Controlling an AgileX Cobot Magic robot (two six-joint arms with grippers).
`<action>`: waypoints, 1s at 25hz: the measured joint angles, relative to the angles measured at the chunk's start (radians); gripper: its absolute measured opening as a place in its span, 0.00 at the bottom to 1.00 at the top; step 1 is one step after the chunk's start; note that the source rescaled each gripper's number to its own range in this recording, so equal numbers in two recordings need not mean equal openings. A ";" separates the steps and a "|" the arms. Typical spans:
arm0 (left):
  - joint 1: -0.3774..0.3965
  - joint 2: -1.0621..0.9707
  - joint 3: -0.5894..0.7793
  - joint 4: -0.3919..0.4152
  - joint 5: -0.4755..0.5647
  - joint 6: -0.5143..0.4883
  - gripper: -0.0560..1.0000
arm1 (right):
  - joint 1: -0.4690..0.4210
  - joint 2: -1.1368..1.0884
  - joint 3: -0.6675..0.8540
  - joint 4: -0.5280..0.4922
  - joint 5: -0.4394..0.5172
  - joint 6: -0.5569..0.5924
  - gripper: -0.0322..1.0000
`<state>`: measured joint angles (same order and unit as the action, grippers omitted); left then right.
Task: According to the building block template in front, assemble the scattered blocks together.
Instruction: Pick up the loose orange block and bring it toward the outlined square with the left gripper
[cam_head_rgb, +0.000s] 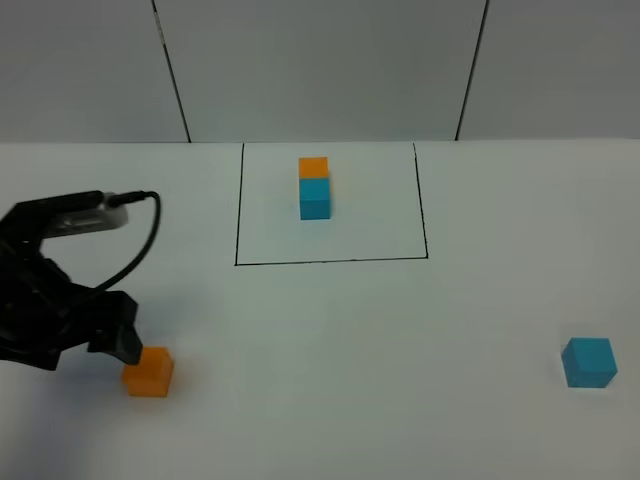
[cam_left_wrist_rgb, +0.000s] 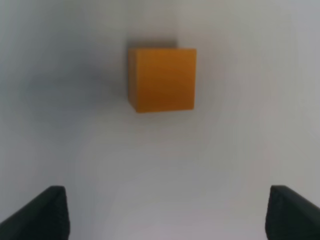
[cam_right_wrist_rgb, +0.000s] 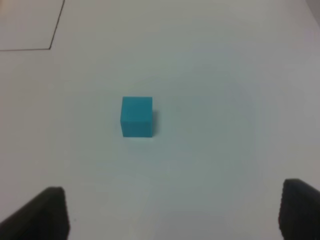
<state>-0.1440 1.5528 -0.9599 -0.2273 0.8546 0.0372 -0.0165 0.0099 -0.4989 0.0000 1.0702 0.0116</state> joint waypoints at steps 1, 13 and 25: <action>-0.024 0.038 -0.018 0.023 -0.001 -0.026 0.92 | 0.000 0.000 0.000 0.000 0.000 0.000 0.73; -0.081 0.197 -0.086 0.143 -0.041 -0.145 0.92 | 0.000 0.000 0.000 0.000 0.000 0.000 0.73; -0.127 0.245 -0.088 0.149 -0.084 -0.154 0.92 | 0.000 0.000 0.000 0.000 0.000 0.000 0.73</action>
<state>-0.2715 1.7974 -1.0475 -0.0779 0.7711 -0.1167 -0.0165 0.0099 -0.4989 0.0000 1.0702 0.0116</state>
